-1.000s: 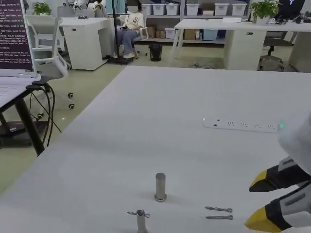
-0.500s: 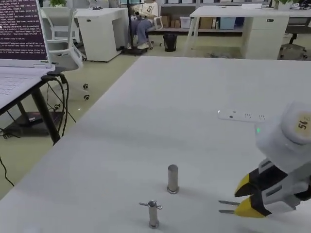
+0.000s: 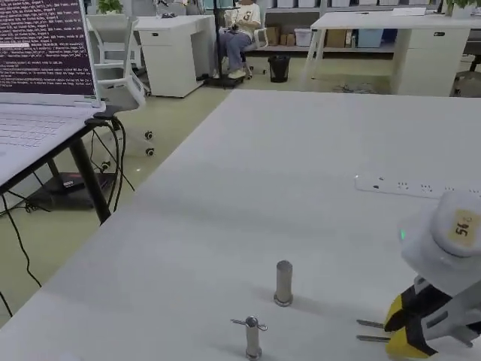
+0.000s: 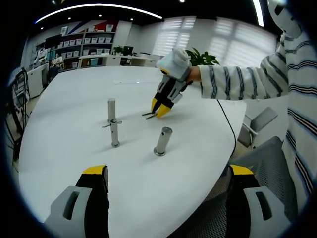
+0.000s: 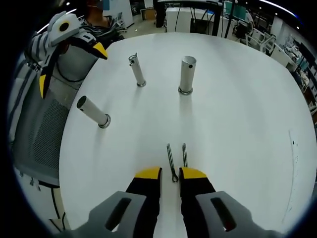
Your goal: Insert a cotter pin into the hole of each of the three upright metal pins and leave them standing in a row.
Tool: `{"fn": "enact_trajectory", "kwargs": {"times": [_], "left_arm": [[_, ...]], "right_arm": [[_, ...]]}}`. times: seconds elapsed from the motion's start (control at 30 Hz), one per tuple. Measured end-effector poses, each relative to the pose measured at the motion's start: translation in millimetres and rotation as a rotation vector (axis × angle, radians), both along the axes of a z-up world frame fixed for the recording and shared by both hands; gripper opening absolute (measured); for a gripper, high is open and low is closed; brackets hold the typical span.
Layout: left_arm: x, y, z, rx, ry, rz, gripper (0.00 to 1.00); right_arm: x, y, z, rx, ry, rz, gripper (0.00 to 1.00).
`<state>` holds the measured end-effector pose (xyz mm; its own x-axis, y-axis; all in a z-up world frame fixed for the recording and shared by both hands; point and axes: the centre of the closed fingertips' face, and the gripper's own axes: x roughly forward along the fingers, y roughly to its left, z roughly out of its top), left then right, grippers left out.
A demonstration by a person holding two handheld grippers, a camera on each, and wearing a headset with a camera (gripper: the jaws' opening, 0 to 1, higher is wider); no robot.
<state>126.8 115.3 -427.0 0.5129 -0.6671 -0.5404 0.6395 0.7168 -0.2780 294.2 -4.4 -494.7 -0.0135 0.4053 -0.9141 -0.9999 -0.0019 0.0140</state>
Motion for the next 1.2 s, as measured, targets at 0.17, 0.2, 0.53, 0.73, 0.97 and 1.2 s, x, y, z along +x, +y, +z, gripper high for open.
{"fn": "enact_trajectory", "kwargs": {"times": [0.17,0.2,0.53,0.73,0.97,1.2], "left_arm": [[-0.2,-1.8,0.3,-0.006,0.000,0.007,0.99],[-0.4,-2.5,-0.1,-0.003,-0.001,0.004,0.99],[-0.4,2.0,-0.4,0.006,-0.016,0.001,0.99],[-1.7,-1.5,0.9,0.001,-0.018,-0.011,0.99],[-3.4,-5.3,0.4,0.005,-0.021,-0.034,0.99],[-4.7,-4.9,-0.8,0.008,-0.030,-0.042,0.99]], "right_arm": [[-0.4,-0.3,-1.6,-0.032,-0.025,0.034,0.08],[-0.2,-0.6,-1.0,-0.039,-0.027,0.037,0.07],[-2.8,1.5,-1.4,-0.111,-0.054,0.076,0.01],[1.2,1.8,-3.2,-0.116,-0.035,0.060,0.00],[1.1,1.2,-4.1,-0.094,-0.011,0.032,0.00],[-0.1,0.9,-4.5,-0.115,-0.024,0.027,0.00]]}}
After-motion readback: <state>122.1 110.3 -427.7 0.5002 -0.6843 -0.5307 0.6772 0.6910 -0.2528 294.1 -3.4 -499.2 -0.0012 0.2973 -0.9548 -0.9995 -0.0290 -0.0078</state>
